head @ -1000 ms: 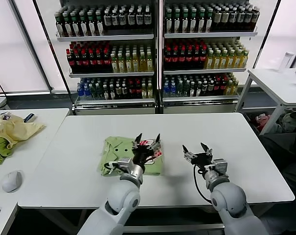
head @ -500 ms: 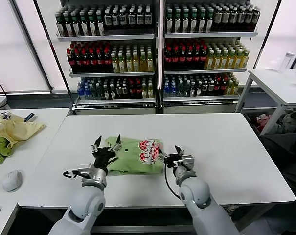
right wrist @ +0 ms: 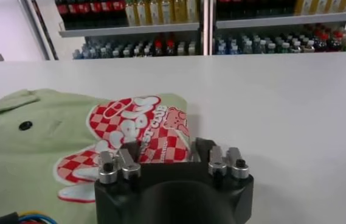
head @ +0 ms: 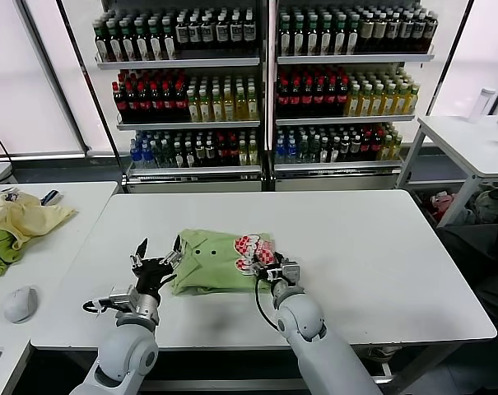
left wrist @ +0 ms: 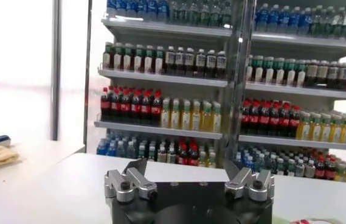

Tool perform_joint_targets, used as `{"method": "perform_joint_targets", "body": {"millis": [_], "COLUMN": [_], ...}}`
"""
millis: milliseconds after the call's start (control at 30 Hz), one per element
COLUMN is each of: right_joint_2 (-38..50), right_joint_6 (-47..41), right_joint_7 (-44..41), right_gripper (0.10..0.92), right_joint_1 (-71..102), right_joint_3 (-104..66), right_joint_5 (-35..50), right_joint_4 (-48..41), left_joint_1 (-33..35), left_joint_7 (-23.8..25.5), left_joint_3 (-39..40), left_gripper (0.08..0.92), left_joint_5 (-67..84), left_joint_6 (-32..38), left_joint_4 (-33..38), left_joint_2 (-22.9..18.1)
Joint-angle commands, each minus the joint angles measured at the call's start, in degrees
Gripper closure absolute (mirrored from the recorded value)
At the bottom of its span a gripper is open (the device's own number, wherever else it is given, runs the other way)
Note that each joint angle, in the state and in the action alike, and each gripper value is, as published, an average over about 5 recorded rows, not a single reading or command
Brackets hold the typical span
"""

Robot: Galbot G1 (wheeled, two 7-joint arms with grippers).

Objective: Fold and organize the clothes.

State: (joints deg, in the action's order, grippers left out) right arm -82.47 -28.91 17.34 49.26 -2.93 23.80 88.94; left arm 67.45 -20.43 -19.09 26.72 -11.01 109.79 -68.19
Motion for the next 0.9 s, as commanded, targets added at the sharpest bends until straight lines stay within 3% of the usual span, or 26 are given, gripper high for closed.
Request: {"method": "perform_joint_targets", "body": {"millis": [33, 433, 567, 700, 900], "right_joint_2": [0.3, 14.5, 18.9, 20.2, 20.2], "right_joint_6": [-1.1, -1.8, 0.4, 8.6, 17.4], "right_joint_7": [-1.0, -9.7, -13.6, -14.3, -10.5], "right_gripper": [0.438, 0.781, 0.856, 0.869, 0.75], "right_joint_1": [-1.4, -7.3, -7.7, -5.6, 1.4], "right_joint_3": [0.6, -3.2, -4.9, -6.7, -11.0], "right_joint_5": [1.1, -3.5, -6.1, -6.7, -6.9], "right_joint_4": [-2.2, -3.4, -3.5, -1.1, 6.3], "left_joint_1": [1.1, 0.5, 0.4, 0.6, 1.0], "left_joint_7": [0.0, 0.3, 0.7, 1.1, 1.7], "left_joint_3": [-1.4, 0.4, 1.3, 2.2, 3.7], "left_gripper": [0.177, 0.177, 0.177, 0.177, 0.177], "left_joint_5": [0.0, -0.9, -2.3, -3.7, -6.7], "left_joint_6": [0.0, -0.4, -0.6, -0.7, -0.3], "left_joint_4": [0.2, 0.2, 0.2, 0.4, 1.3], "left_joint_2": [0.9, 0.9, 0.8, 0.3, -0.6]}}
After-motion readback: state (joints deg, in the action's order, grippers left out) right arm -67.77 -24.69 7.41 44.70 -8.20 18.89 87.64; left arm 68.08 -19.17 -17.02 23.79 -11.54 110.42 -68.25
